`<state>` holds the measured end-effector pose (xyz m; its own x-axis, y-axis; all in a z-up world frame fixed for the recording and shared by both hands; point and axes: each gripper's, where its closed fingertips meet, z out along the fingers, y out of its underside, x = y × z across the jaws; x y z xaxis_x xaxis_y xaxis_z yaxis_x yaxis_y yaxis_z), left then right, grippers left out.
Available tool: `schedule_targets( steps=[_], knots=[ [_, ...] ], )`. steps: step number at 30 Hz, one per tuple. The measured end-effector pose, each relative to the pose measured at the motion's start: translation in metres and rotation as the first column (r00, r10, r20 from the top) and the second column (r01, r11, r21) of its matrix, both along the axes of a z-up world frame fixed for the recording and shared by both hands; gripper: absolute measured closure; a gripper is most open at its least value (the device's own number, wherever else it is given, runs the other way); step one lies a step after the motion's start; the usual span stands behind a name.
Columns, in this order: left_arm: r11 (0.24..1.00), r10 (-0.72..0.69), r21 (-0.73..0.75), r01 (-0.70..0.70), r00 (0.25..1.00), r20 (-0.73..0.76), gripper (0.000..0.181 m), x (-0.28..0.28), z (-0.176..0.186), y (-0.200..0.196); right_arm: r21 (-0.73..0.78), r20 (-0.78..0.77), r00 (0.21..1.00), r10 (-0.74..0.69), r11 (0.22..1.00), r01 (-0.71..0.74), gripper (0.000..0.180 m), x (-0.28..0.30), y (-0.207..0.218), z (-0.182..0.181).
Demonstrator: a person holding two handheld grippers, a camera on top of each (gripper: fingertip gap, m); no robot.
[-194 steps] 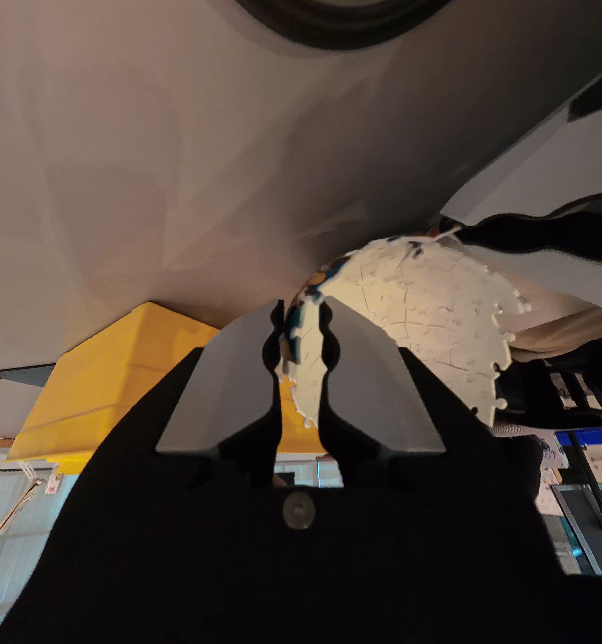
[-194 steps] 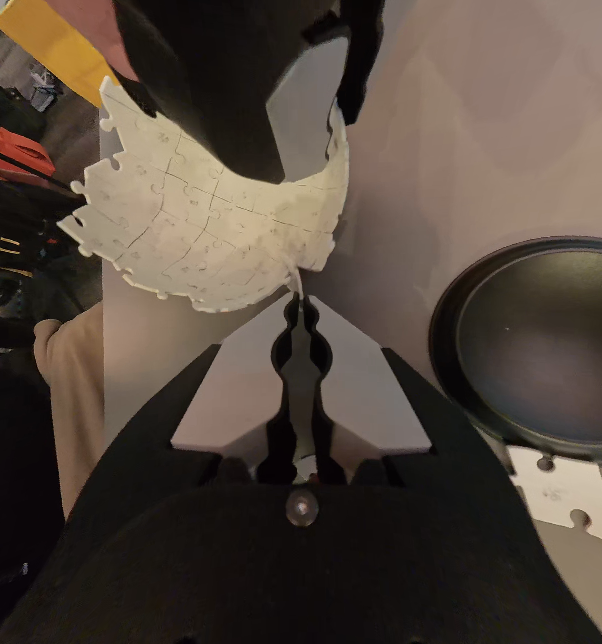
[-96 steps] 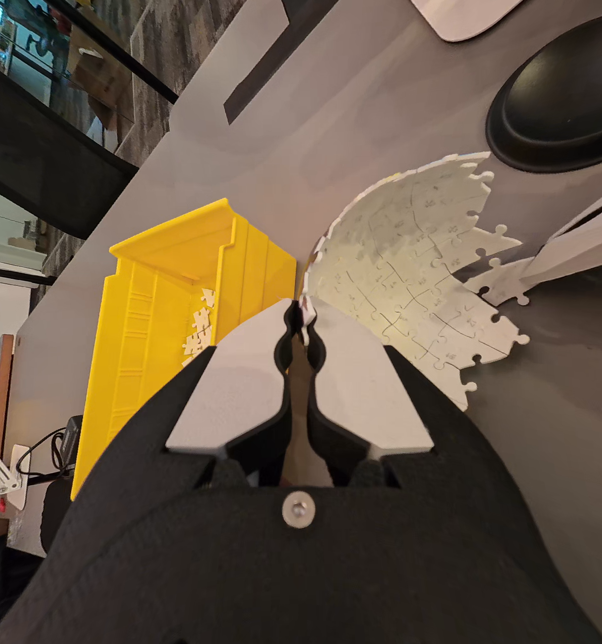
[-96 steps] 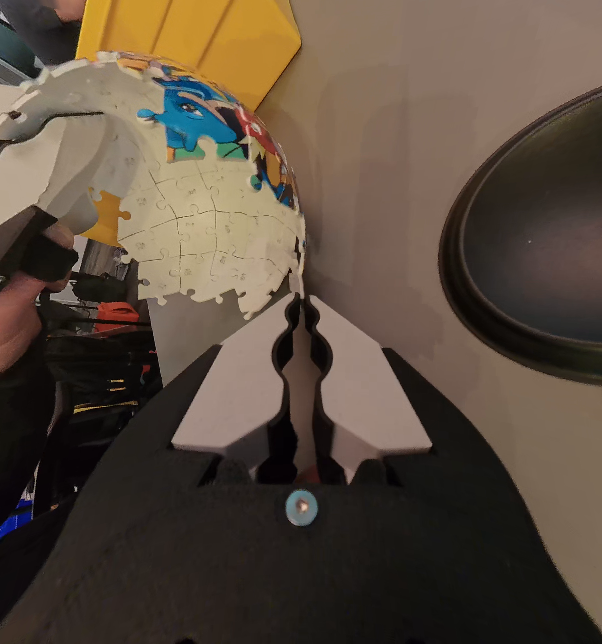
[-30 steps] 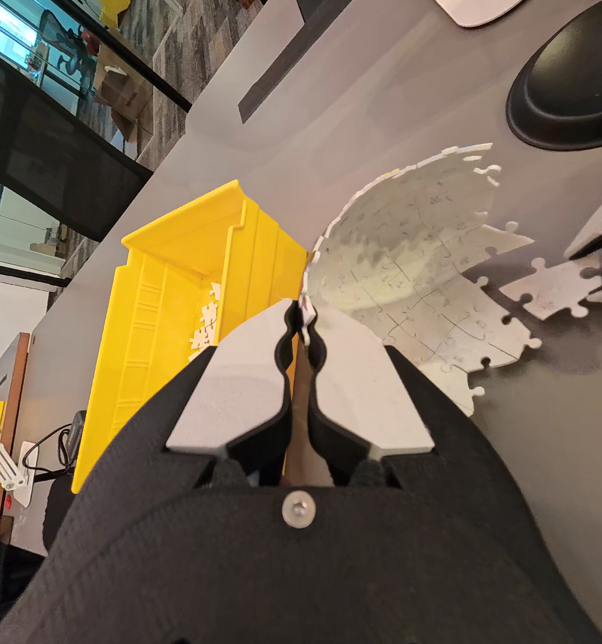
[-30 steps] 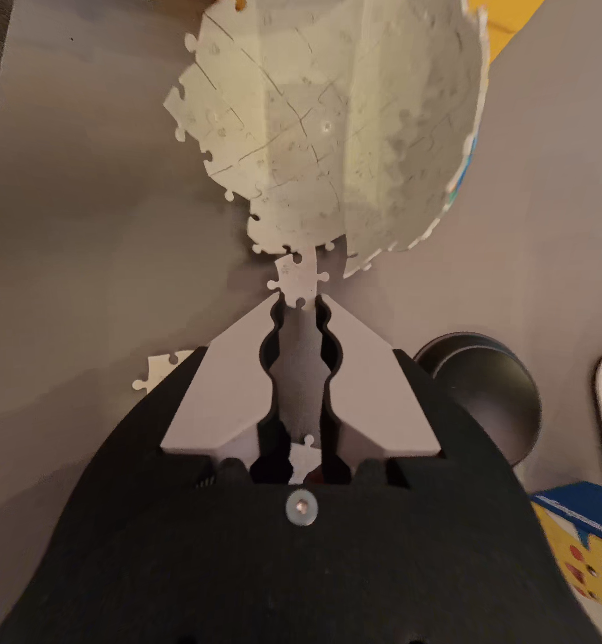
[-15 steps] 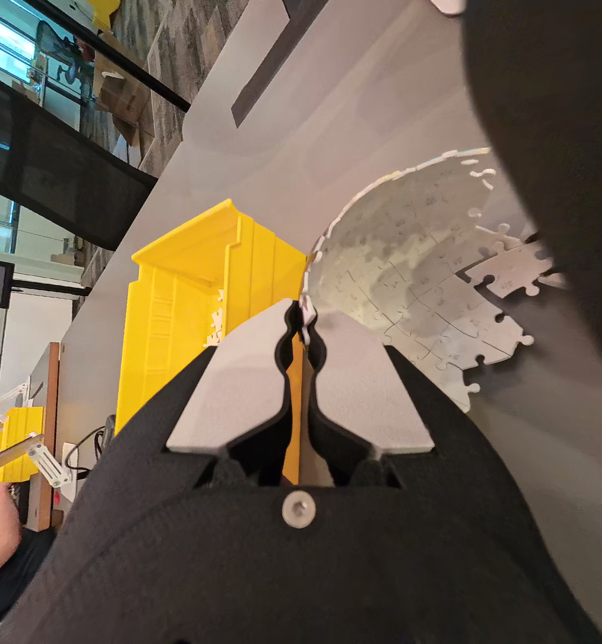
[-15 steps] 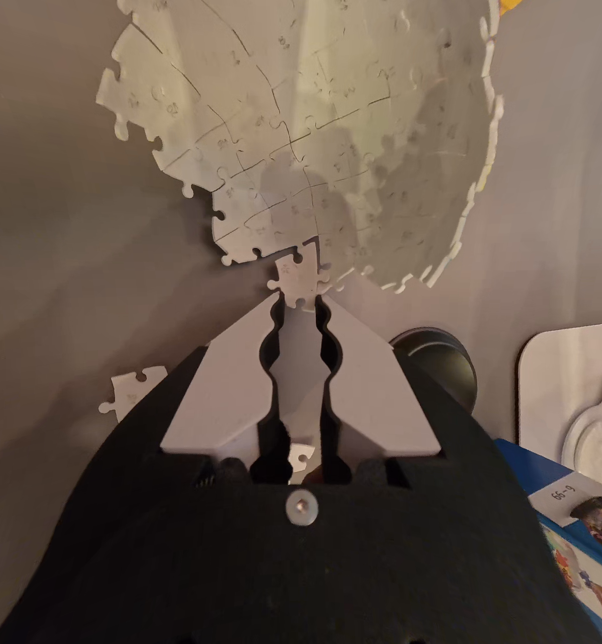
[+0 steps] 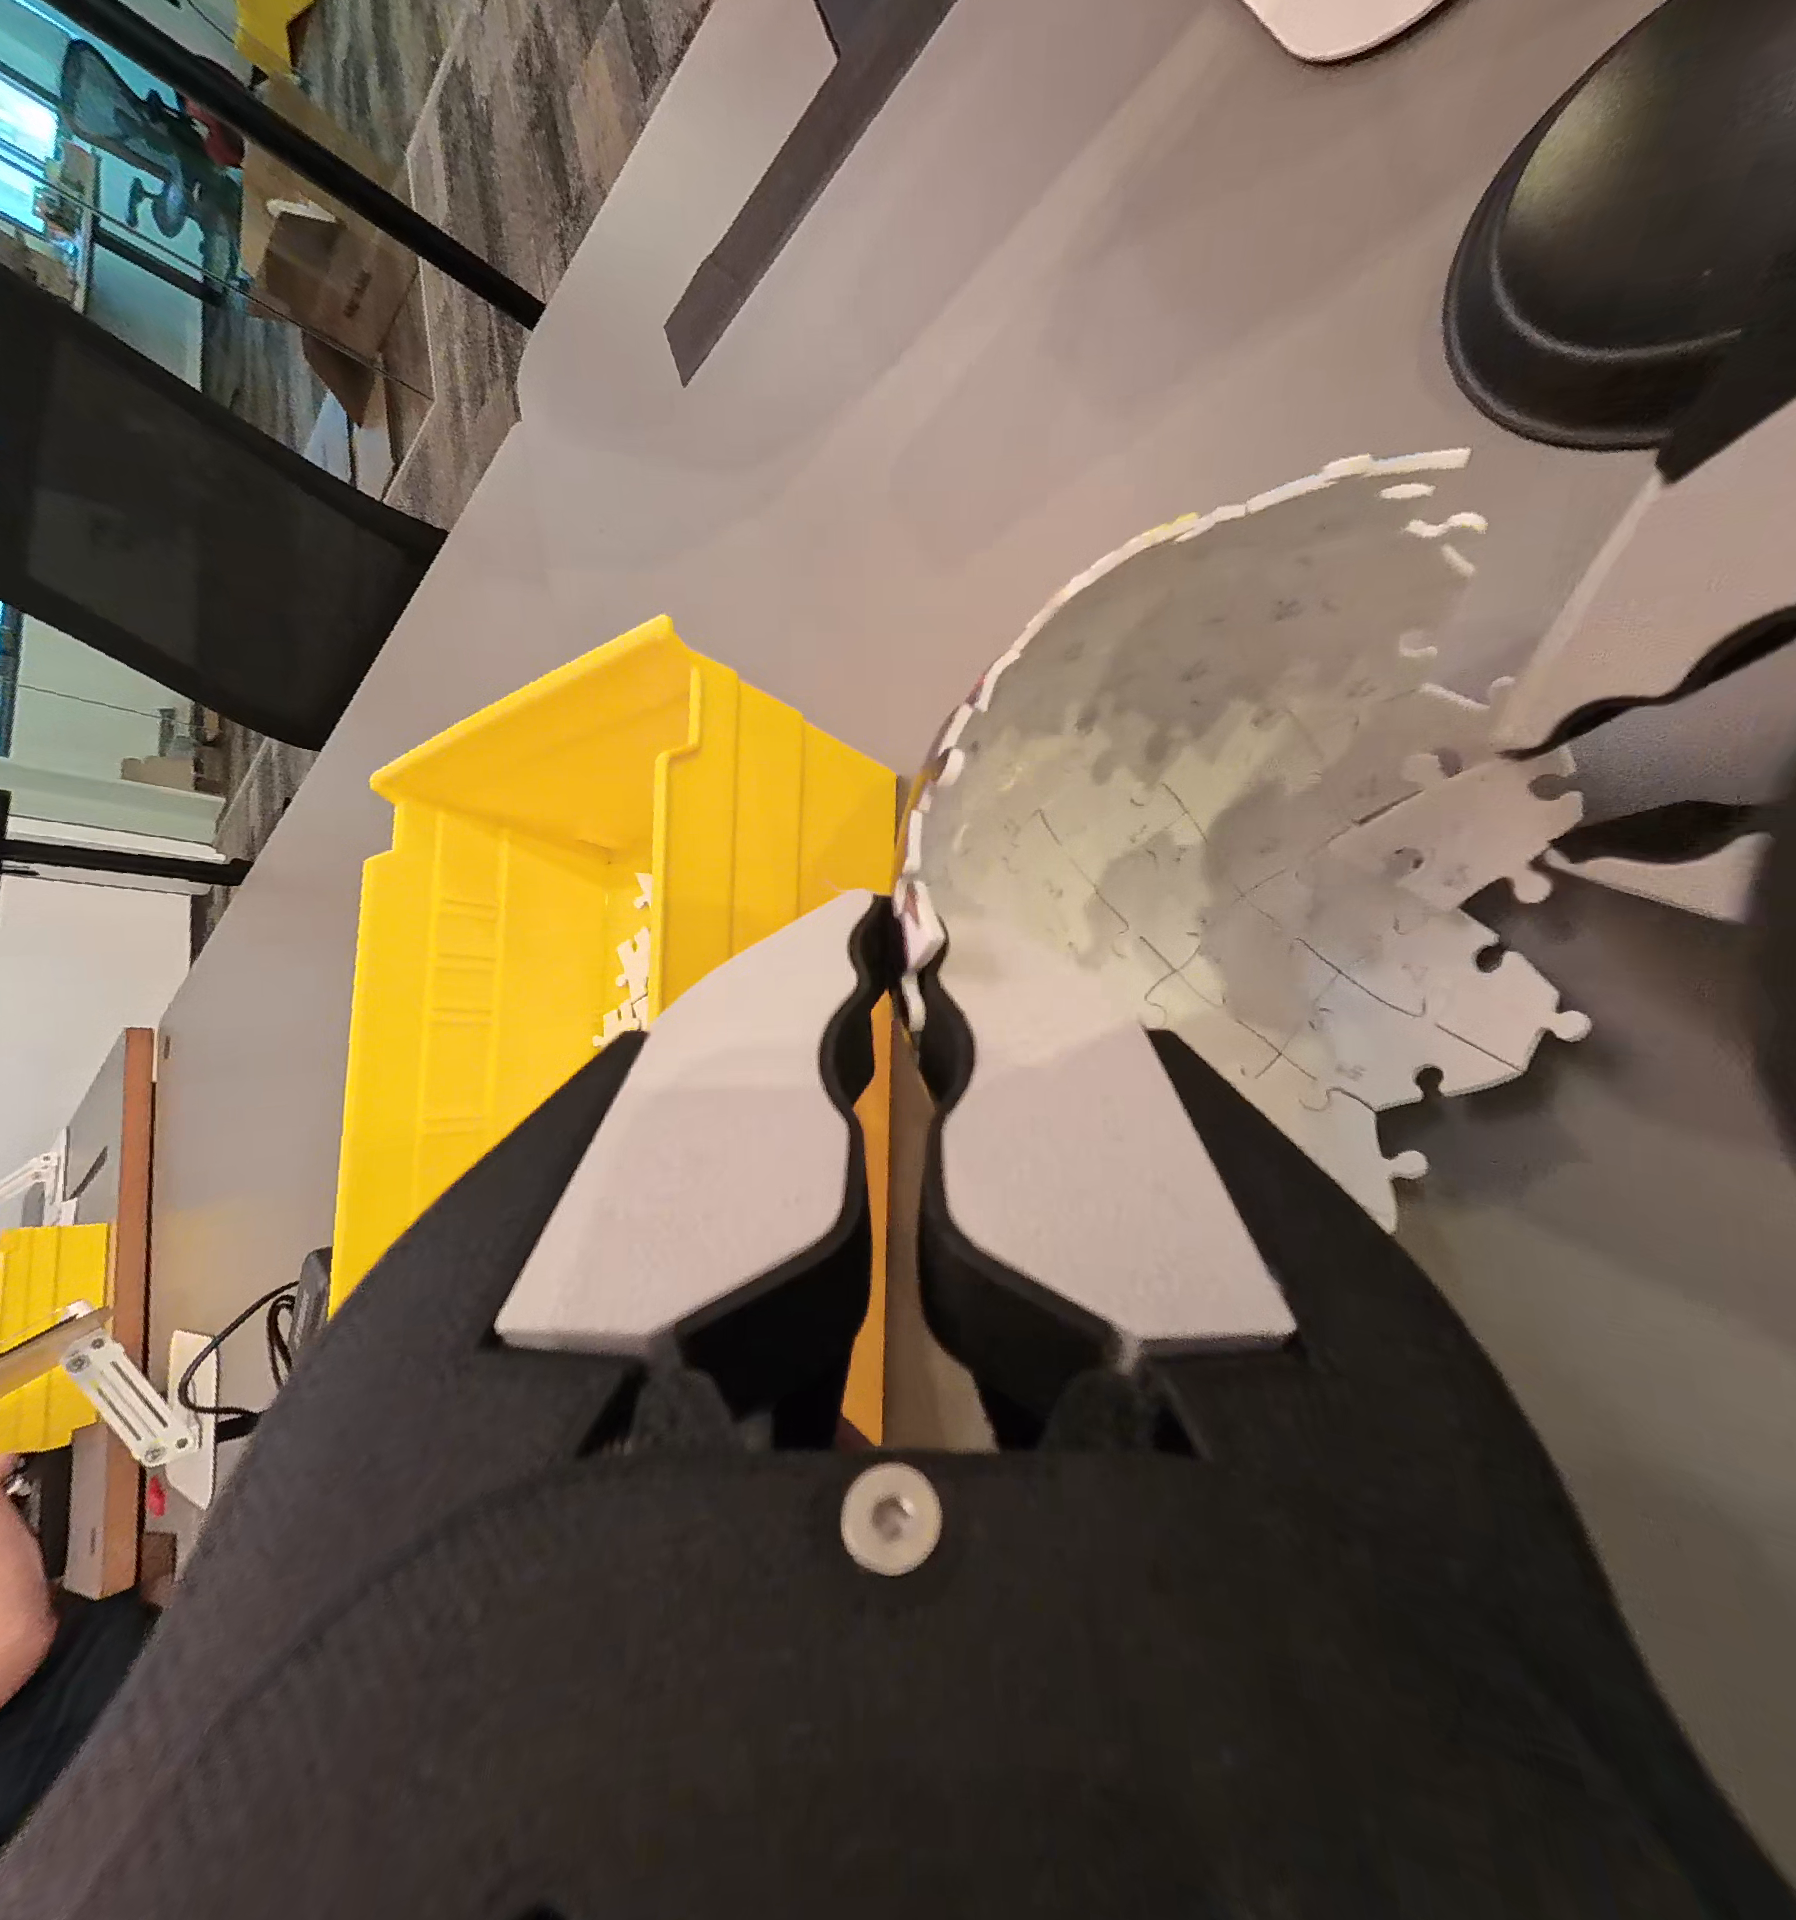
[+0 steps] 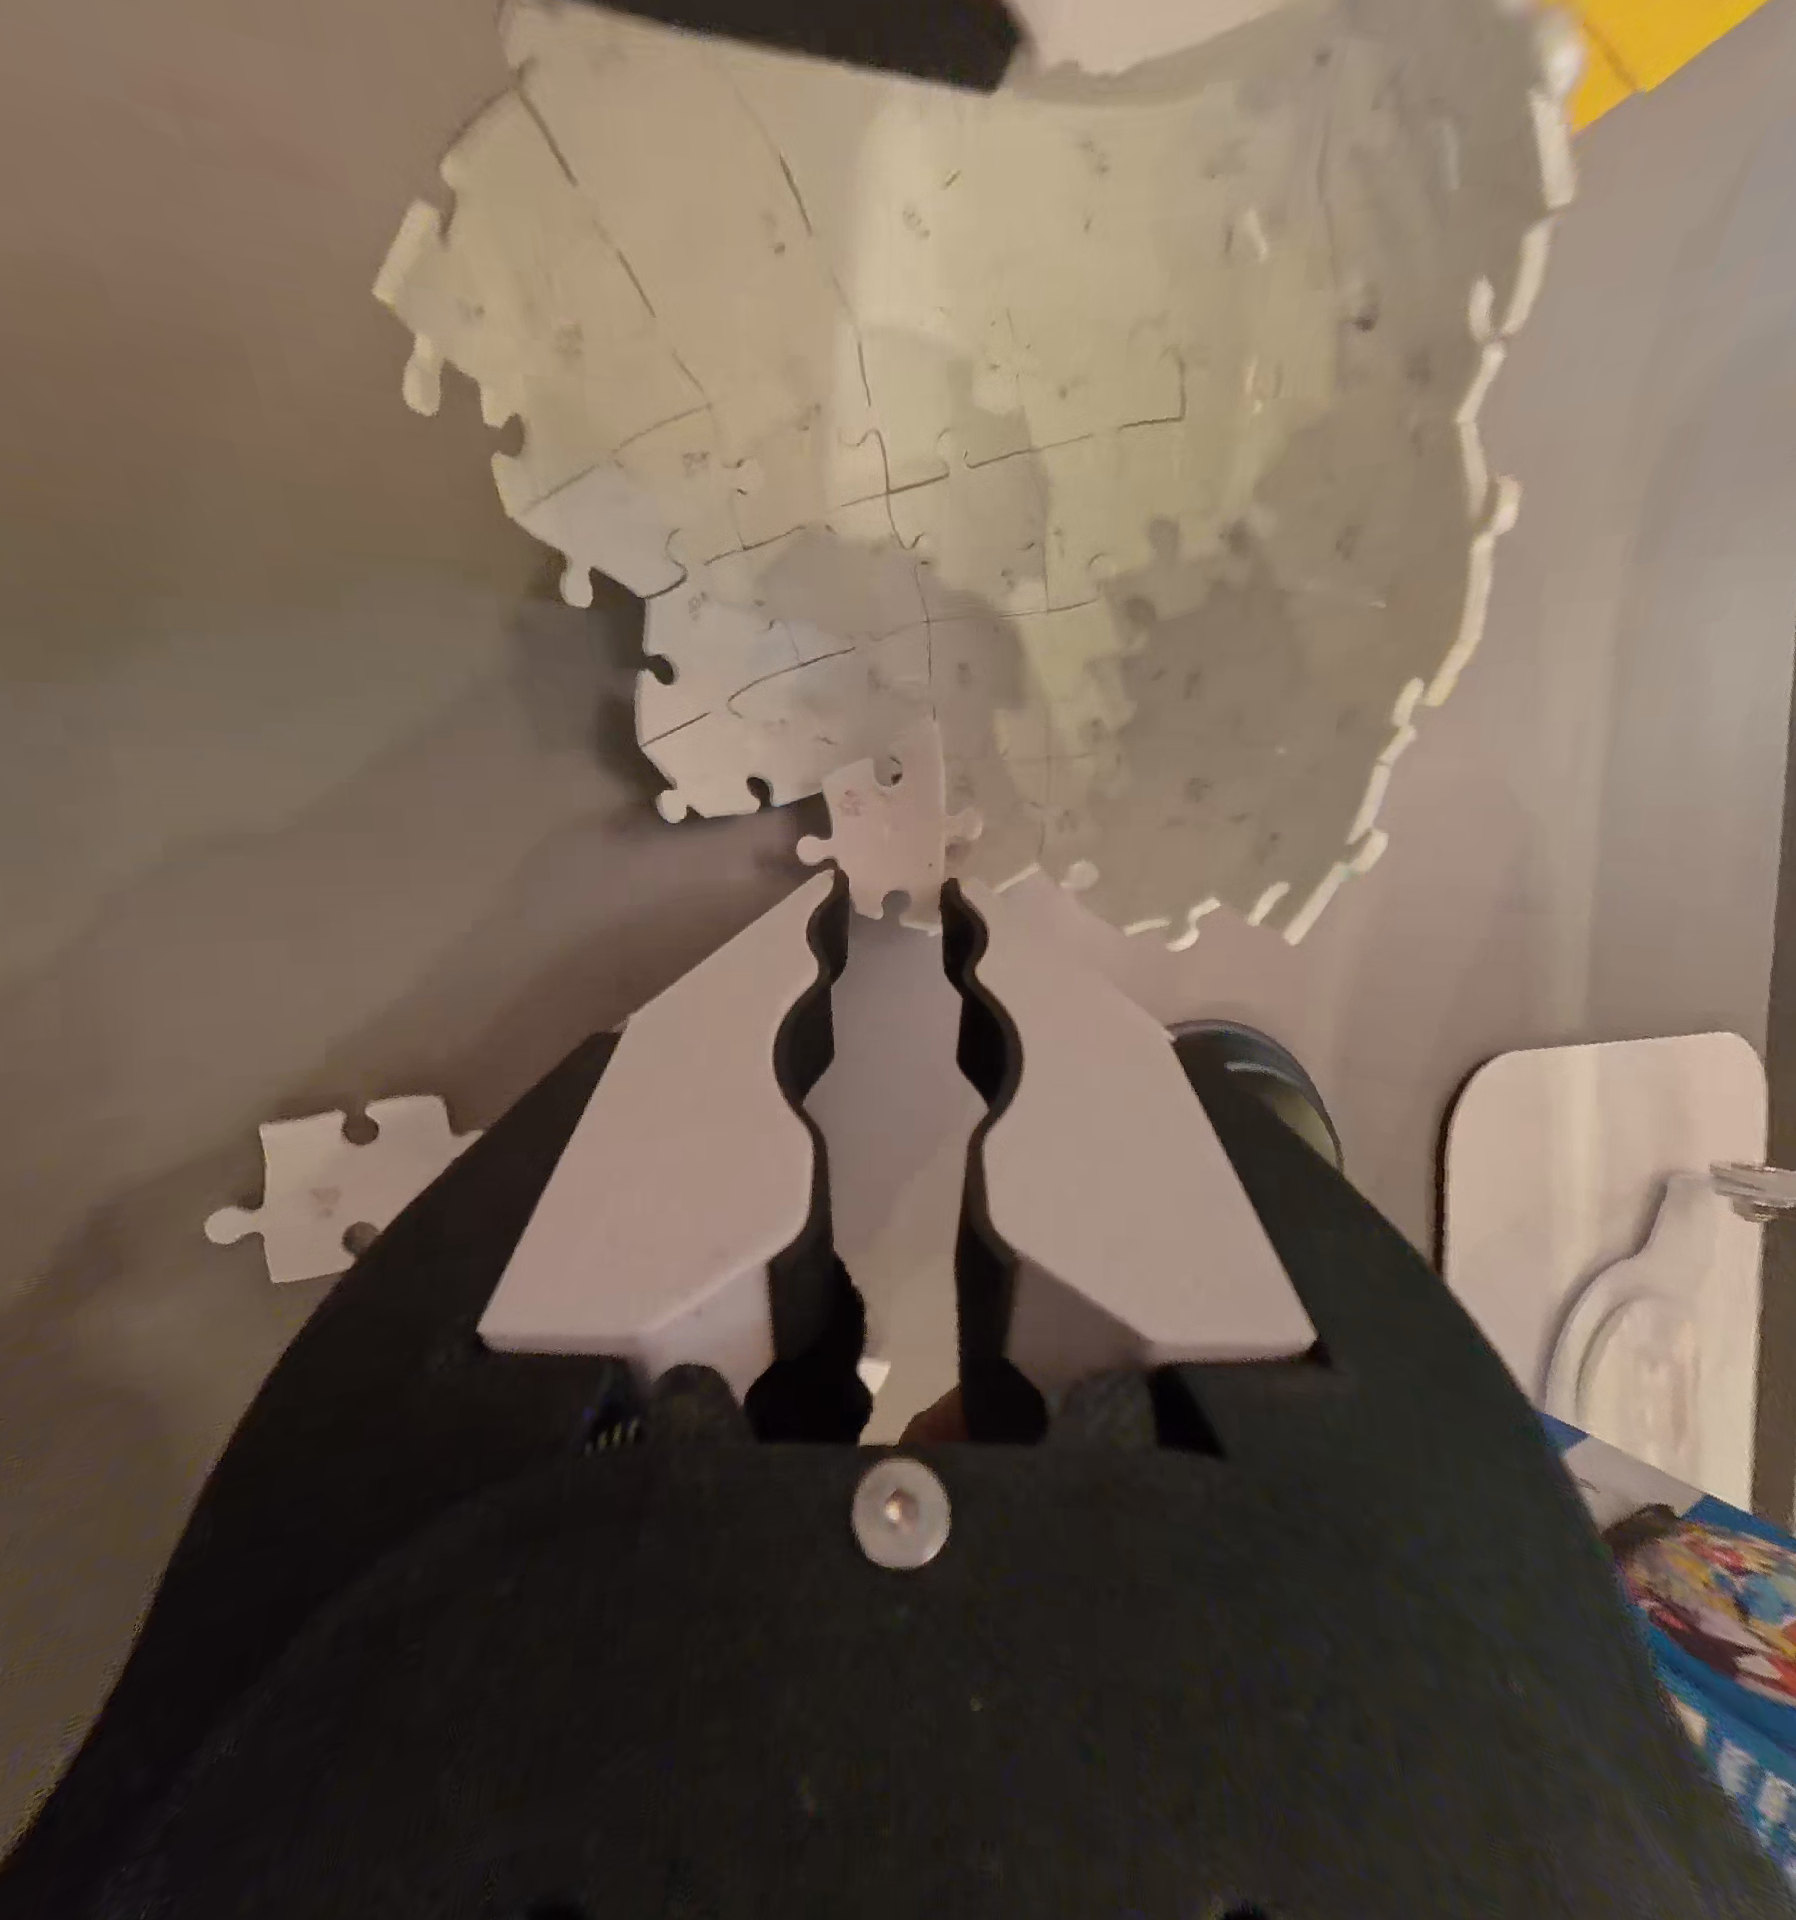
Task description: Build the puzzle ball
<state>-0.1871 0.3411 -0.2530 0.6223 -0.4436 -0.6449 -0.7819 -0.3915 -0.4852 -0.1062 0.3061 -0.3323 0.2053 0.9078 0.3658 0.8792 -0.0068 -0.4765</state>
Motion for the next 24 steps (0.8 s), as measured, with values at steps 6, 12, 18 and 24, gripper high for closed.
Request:
schedule_targets(
  steps=[6, 12, 18, 24],
  knots=[
    [1.000, 0.001, -0.005, -0.001, 1.000, 0.018, 0.178, -0.0005, -0.0005, 0.0014, 0.108, 0.038, 0.995, 0.092, 0.989, -0.096, 0.164, 0.0016, -0.0020, 0.0014],
    [1.000, -0.004, -0.008, 0.004, 1.000, 0.030, 0.178, 0.0013, -0.0012, 0.0018, 0.222, 0.167, 0.981, 0.100, 0.966, -0.136, 0.164, 0.0058, -0.0006, -0.0058],
    [1.000, -0.011, -0.002, 0.011, 0.999, 0.032, 0.178, 0.0024, -0.0011, 0.0016, 0.282, 0.226, 0.972, 0.061, 0.951, -0.126, 0.164, 0.0075, -0.0001, -0.0063],
    [1.000, -0.016, 0.004, 0.016, 0.999, 0.031, 0.178, 0.0023, -0.0011, 0.0010, 0.297, 0.219, 0.976, -0.006, 0.953, -0.061, 0.164, 0.0076, 0.0007, -0.0042]
  ],
)
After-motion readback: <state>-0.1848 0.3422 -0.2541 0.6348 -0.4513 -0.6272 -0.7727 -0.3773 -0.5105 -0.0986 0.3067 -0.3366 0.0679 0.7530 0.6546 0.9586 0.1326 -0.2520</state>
